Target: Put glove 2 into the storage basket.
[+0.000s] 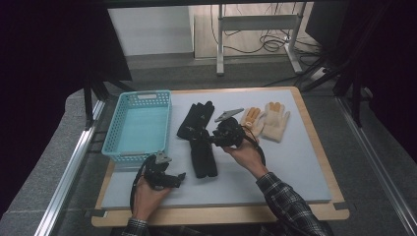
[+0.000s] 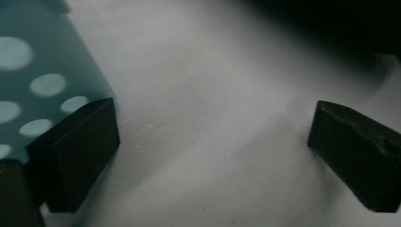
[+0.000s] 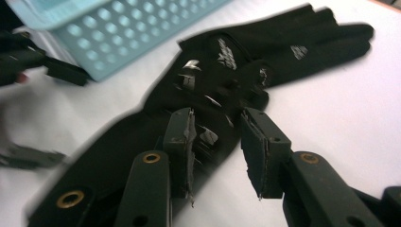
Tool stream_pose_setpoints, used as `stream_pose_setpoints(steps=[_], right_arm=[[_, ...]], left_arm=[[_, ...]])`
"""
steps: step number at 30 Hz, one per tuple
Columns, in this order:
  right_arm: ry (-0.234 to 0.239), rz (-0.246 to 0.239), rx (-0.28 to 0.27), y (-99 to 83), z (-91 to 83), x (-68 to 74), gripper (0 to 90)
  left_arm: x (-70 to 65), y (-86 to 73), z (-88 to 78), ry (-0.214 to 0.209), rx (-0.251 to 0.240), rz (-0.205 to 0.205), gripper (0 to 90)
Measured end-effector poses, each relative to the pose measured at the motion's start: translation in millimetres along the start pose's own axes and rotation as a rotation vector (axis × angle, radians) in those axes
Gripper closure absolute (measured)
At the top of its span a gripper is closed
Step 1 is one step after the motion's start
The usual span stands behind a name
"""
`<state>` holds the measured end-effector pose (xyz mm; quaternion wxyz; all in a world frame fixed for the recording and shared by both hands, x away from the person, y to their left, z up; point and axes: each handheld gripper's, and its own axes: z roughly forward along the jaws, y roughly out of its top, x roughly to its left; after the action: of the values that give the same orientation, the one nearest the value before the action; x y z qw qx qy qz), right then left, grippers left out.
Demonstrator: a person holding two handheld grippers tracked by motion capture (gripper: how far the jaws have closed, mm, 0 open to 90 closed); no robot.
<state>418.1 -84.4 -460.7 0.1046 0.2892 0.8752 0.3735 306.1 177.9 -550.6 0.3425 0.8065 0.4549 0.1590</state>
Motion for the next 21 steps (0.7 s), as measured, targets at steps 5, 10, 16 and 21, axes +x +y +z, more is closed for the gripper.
stream_pose_setpoints(steps=[5, 10, 16, 21], right_arm=[[0.008, -0.004, 0.004, -8.8, 13.4, -3.7, 59.1], [-0.012, -0.069, 0.01, -12.1, 39.7, 4.6, 50.3], [-0.036, -0.082, 0.028, -22.6, 74.7, 3.7, 55.3], [-0.051, -0.065, 0.044, -22.1, 71.0, 0.1, 85.2]], left_arm=[[0.0, -0.6, -0.2, 0.005, 0.002, 0.003, 4.0], [0.3, -0.6, 0.2, 0.004, 0.003, 0.002, 3.9], [0.3, -0.7, 0.3, 0.003, 0.004, 0.0, 3.8], [0.4, -0.6, 0.4, 0.003, 0.005, 0.0, 3.7]])
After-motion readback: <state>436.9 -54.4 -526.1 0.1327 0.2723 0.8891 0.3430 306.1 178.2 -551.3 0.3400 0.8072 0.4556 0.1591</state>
